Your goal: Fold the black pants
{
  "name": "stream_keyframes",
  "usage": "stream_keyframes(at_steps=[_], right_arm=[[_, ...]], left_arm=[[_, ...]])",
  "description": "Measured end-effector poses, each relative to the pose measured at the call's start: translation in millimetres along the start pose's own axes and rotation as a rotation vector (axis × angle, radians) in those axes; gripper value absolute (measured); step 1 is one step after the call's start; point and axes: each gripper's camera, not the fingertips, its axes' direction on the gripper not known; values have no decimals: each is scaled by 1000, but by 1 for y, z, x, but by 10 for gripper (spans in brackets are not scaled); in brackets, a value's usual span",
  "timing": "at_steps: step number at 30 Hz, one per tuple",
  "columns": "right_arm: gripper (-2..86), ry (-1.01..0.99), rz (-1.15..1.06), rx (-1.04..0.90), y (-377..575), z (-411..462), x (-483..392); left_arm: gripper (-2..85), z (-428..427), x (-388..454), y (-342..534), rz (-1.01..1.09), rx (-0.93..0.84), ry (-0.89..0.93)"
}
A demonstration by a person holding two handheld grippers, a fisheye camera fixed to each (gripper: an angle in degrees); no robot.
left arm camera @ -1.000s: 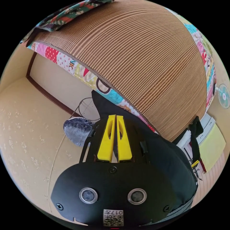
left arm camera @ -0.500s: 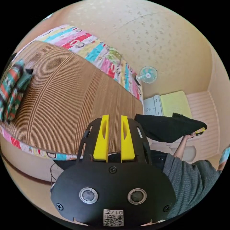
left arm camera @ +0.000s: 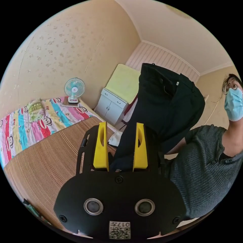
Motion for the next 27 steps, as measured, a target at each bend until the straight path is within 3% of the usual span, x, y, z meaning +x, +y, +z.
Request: stream_keyframes(at_steps=[3,8,14,18,23,27], right_arm=[[18,-117,63,121,59,22,15],[18,-186,195,160,122,20,38],[18,-96,238,178,177,-21,42],[18,122,267,147,187,-65,25],[17,638,382,-41,189,-100,-6],[17,782,356,-183,200,-79,-7]], left_arm=[[197,13,17,-18,88,-36,0],[205,-34,53,-18,357,143,298],[112,-67,71,-6,471,169,468],[69,-126,83,24,428,264,353],[48,-214,105,50,315,402,42],[46,-263,148,53,373,502,-100]])
